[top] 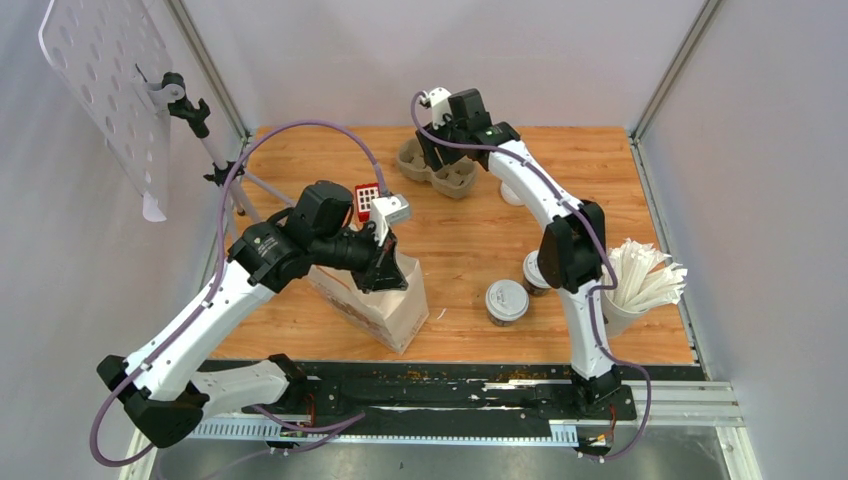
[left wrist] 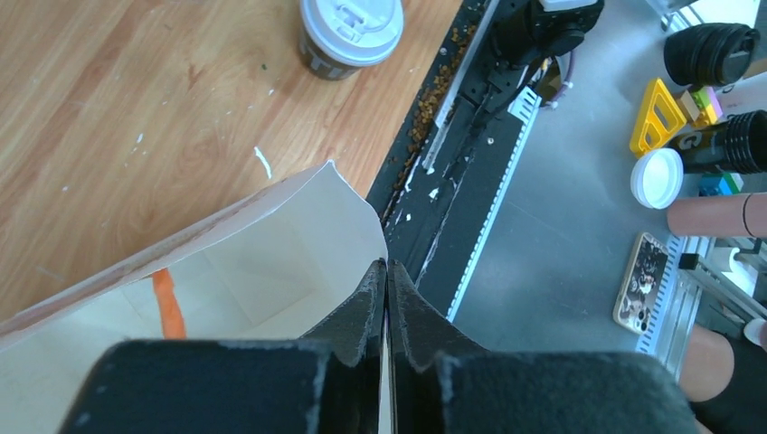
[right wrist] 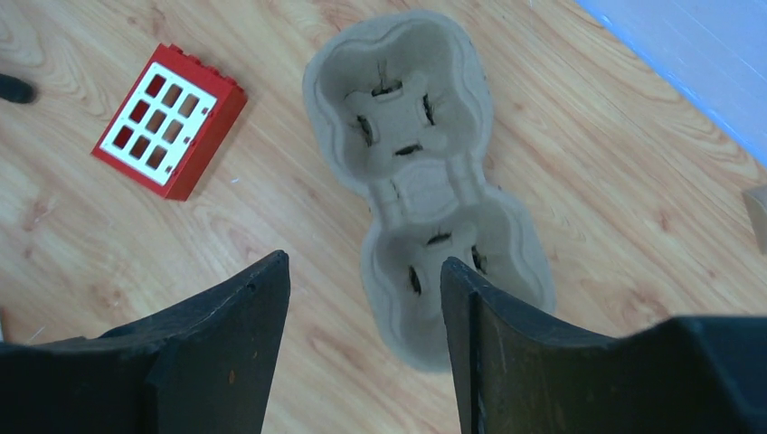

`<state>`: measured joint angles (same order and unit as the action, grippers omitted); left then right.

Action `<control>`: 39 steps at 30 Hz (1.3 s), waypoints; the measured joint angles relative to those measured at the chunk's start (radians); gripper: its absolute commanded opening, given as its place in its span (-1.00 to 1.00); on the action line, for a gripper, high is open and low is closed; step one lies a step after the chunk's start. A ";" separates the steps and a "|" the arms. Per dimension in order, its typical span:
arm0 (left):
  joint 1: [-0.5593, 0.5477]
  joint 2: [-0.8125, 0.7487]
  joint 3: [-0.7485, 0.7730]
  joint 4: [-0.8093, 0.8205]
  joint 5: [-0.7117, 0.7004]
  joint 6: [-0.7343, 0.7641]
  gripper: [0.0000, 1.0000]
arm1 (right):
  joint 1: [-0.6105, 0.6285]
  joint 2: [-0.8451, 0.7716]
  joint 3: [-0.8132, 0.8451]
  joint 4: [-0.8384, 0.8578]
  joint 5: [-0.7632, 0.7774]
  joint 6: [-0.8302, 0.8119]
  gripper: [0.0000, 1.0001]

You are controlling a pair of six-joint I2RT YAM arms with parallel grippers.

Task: Pack the takeout coffee

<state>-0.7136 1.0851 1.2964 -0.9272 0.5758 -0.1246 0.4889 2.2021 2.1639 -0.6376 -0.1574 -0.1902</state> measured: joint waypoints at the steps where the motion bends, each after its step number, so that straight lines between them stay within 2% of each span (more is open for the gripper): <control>1: -0.010 0.003 0.000 0.008 0.000 -0.001 -0.58 | -0.002 0.030 0.025 0.002 -0.004 -0.003 0.22; 4: -0.028 0.005 0.000 0.037 -0.007 -0.009 -0.38 | -0.008 0.100 0.068 0.025 -0.011 -0.012 0.22; 7: -0.032 0.005 0.003 0.050 -0.024 -0.014 -0.04 | -0.017 0.142 0.079 0.040 -0.021 -0.027 0.22; 10: -0.032 0.002 0.017 0.048 -0.071 -0.026 0.10 | -0.024 0.182 0.089 0.056 -0.029 -0.042 0.22; 20: -0.032 -0.034 0.163 0.016 -0.264 -0.032 0.23 | -0.033 0.234 0.092 0.095 -0.046 -0.087 0.22; 28: -0.032 -0.051 0.271 -0.079 -0.484 -0.038 0.28 | -0.036 0.251 0.106 0.137 -0.068 -0.126 0.21; 39: -0.032 -0.107 0.284 -0.173 -0.756 -0.053 0.30 | -0.043 0.285 0.131 0.149 -0.095 -0.139 -0.01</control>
<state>-0.7460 0.9783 1.5806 -1.1000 -0.1799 -0.1780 0.4454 2.4870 2.2948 -0.4889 -0.2523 -0.3290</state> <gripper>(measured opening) 0.651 0.526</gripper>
